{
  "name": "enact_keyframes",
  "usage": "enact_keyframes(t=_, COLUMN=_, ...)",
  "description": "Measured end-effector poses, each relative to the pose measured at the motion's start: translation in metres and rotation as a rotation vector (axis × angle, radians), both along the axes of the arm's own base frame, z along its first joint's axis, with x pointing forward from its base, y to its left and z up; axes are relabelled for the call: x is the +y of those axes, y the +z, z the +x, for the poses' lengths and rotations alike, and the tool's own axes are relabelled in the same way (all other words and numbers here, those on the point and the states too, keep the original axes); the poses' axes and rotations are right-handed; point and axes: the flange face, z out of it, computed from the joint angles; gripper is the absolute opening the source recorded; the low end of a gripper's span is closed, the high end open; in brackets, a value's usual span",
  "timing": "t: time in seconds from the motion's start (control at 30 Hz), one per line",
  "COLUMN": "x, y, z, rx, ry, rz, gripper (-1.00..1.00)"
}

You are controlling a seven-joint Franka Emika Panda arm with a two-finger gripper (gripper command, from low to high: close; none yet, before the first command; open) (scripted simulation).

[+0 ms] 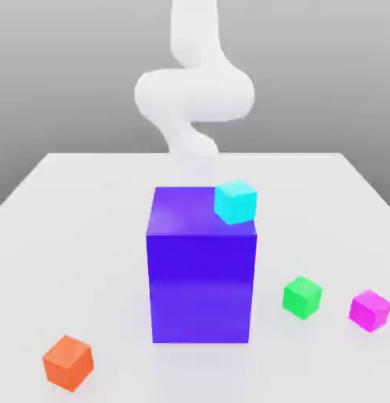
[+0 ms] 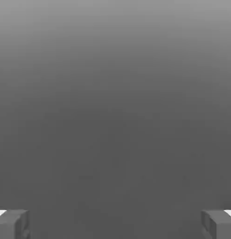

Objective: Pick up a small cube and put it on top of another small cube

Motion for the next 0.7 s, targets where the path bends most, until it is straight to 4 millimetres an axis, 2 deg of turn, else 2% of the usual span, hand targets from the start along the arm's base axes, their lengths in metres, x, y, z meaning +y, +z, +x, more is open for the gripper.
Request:
enact_keyframes(t=0.17, x=0.047, y=-0.069, z=0.044, rx=0.098, ry=0.296, rz=-0.077, gripper=0.0)
enact_keyframes(t=0.33, x=0.103, y=-0.142, z=0.068, rx=0.176, ry=0.578, rz=-0.161, gripper=0.0)
enact_keyframes(t=0.5, x=0.162, y=-0.218, z=0.072, rx=0.24, ry=0.857, rz=-0.259, gripper=0.0)
enact_keyframes(t=0.7, x=0.226, y=-0.309, z=0.051, rx=0.3, ry=1.186, rz=-0.393, gripper=0.0)
